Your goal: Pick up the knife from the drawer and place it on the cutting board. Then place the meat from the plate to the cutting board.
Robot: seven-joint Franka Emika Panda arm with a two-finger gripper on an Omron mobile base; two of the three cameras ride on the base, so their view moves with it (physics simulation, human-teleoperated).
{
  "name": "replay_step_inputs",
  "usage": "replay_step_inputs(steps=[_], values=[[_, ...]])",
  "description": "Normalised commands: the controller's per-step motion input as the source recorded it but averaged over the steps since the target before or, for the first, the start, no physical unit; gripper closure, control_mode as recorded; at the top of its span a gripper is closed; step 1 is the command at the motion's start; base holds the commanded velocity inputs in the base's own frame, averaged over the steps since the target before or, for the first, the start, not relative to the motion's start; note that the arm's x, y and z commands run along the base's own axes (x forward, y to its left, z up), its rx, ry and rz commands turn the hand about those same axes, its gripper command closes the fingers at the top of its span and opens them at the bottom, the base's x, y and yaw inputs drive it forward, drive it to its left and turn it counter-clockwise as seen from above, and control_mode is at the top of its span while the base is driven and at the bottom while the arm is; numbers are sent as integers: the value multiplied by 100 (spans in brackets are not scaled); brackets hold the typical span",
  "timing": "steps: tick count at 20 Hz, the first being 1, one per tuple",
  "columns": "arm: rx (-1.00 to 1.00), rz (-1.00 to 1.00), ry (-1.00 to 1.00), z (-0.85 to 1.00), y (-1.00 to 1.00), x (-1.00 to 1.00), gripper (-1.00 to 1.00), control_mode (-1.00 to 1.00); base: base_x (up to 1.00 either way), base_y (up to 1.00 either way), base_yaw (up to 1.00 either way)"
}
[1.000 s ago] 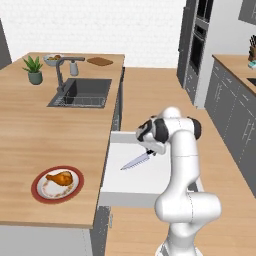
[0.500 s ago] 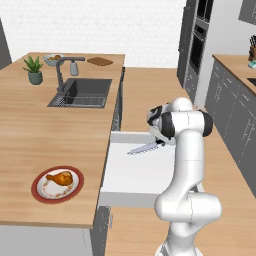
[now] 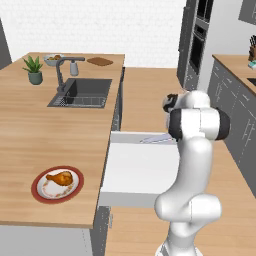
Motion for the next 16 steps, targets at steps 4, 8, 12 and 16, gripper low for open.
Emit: replay_step_inputs(steps=[4, 8, 12, 16], values=[[-4, -35, 1, 70, -22, -88, 100, -100, 0, 0, 0], [-3, -47, -9, 71, -4, -86, 100, -100, 0, 0, 0], [0, -64, 17, 76, 0, -7, 100, -100, 0, 0, 0], [0, -71, 23, 56, 0, -2, 100, -100, 0, 0, 0]])
